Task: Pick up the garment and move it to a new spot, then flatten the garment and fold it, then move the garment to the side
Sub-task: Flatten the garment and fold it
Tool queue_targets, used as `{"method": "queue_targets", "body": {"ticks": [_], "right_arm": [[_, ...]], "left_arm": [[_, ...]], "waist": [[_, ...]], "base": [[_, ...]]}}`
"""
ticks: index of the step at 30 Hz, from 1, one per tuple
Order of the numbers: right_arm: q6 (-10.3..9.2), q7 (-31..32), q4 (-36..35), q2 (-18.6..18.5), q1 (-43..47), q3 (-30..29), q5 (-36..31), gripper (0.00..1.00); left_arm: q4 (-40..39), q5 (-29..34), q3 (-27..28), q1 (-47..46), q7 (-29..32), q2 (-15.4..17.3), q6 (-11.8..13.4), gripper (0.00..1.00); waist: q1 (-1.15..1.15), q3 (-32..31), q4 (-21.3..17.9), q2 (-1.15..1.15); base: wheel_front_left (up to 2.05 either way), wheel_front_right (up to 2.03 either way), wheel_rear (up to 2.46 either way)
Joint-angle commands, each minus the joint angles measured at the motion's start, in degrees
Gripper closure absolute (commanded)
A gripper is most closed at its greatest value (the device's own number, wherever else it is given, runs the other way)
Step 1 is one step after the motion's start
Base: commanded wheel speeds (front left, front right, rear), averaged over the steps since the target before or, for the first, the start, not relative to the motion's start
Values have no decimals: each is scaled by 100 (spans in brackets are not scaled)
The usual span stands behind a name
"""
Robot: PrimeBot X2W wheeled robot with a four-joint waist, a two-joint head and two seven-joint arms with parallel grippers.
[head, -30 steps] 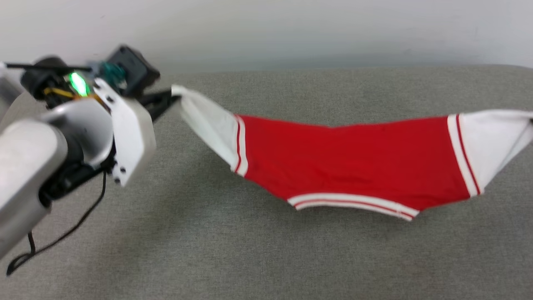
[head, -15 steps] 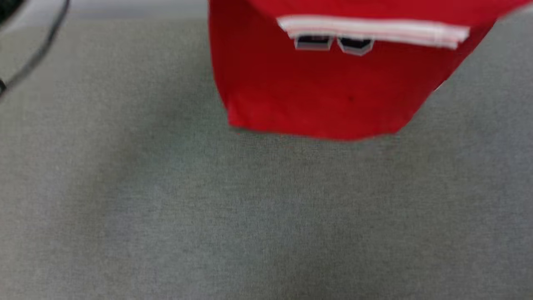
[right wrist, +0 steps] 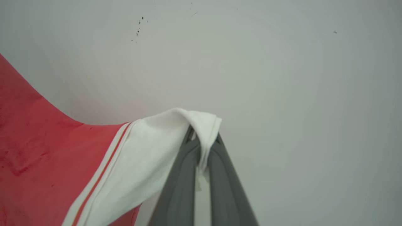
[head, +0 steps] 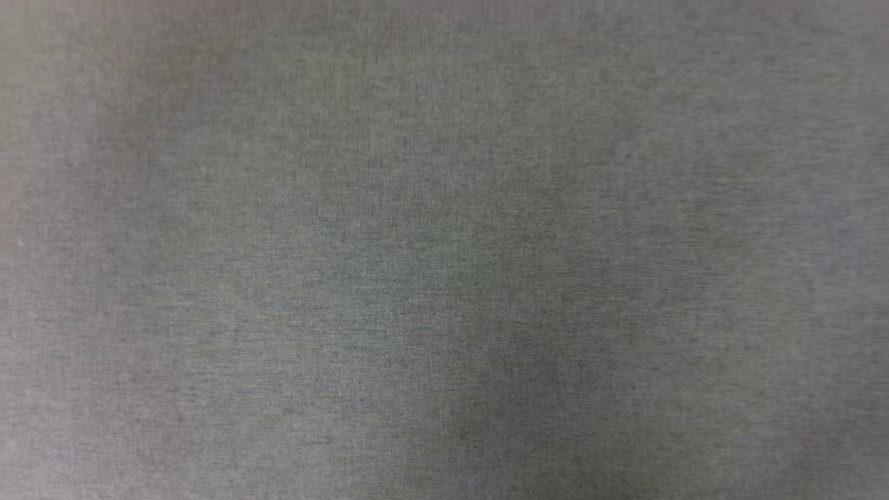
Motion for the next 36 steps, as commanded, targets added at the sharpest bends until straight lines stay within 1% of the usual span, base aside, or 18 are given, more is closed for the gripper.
{"method": "queue_targets", "body": {"ticks": [1, 4, 6, 9, 12, 17, 21, 25, 30, 31, 32, 36], "right_arm": [[-6, -180, 335, 163, -368, 72, -118, 100], [-6, -500, 832, 369, -641, 183, -243, 100], [-6, -607, 971, 415, -692, 237, -271, 100], [-6, -925, 1351, 574, -650, 384, -243, 100], [-6, -1283, 1685, 686, -330, 506, -148, 100], [-6, -1953, 2134, 995, 387, 591, 109, 100], [-5, -2440, 2344, 1165, 1226, 639, 351, 100], [-6, -2863, 2356, 1224, 2059, 738, 546, 100], [-6, -3294, 2200, 1181, 3164, 699, 766, 100], [-6, -3365, 2156, 1152, 3381, 687, 752, 100], [-6, -3420, 2104, 1152, 3630, 702, 744, 100], [-6, -3651, 1935, 1032, 4621, 526, 784, 100]], "left_arm": [[200, 17, 52, -196, -134, -105, 3, 100], [452, 1, 96, -367, -310, -203, -1, 100], [529, 26, 67, -374, -352, -221, -10, 100], [744, -7, -23, -123, -492, -303, -52, 100], [930, -78, -77, 173, -680, -326, -90, 100], [1105, -258, -107, 904, -1084, -317, -94, 100], [1185, -576, -11, 1700, -1430, -303, -72, 100], [1022, -819, 58, 2662, -1706, -268, 50, 100], [471, -1127, 258, 4054, -1858, -126, 315, 100], [331, -1147, 273, 4356, -1866, -86, 378, 100], [173, -1186, 337, 4654, -1881, -45, 493, 100], [-501, -1264, 534, 5891, -1897, 63, 836, 100]], "waist": [[-1, 249, 74, 0], [-1, 352, 95, 0], [-1, 376, 98, 0], [-1, 414, 95, 0], [-1, 416, 56, 0], [-1, 293, -57, 0], [-1, 56, -112, 0], [-1, -231, -141, 0], [-1, -611, -190, 0], [-1, -695, -187, 0], [-1, -776, -192, 0], [-1, -1150, -146, 0]], "base": [[0, 0, 0], [0, 0, 0], [0, 0, 0], [0, 0, 0], [0, 0, 0], [0, 0, 0], [0, 0, 0], [0, 0, 0], [0, 0, 0], [0, 0, 0], [0, 0, 0], [0, 0, 0]]}}
